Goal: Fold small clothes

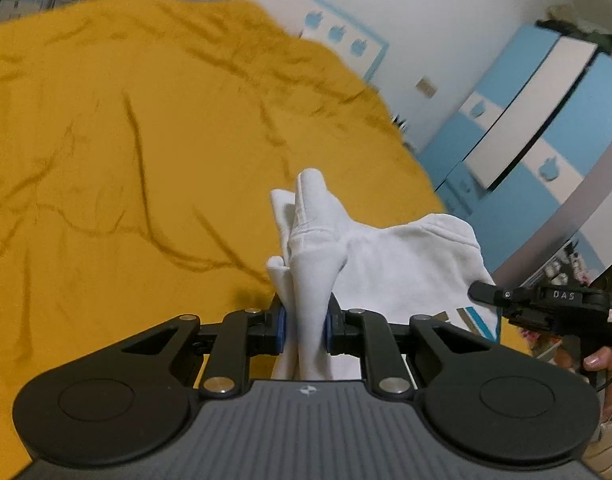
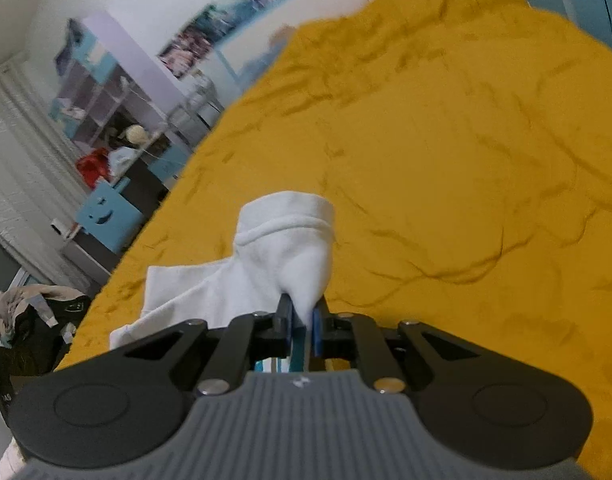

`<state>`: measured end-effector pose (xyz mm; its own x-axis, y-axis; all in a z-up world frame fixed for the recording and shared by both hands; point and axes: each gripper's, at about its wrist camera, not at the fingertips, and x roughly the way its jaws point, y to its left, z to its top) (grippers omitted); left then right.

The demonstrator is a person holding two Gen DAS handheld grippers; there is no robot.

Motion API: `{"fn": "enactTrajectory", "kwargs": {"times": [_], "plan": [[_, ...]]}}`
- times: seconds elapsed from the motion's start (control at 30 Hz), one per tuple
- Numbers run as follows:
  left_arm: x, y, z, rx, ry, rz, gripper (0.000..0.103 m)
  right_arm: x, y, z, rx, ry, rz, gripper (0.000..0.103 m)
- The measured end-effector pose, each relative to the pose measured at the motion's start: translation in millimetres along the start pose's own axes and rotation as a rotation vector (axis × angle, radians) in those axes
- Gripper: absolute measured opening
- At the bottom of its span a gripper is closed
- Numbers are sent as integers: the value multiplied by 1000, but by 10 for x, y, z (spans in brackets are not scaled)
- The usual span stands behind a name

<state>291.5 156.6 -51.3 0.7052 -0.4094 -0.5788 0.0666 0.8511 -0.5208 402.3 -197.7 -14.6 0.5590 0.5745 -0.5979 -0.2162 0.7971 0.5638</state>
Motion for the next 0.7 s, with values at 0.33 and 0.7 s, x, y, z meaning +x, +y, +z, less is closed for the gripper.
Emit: {"fn": "enactTrajectory", "kwargs": {"times": [0.33, 0.7], "plan": [[447, 526, -144, -83, 137, 6, 25, 838, -531, -34, 93, 118, -75, 6], [219, 649, -120, -113, 107, 75, 47, 619, -653, -97, 119, 48, -157, 18]]}}
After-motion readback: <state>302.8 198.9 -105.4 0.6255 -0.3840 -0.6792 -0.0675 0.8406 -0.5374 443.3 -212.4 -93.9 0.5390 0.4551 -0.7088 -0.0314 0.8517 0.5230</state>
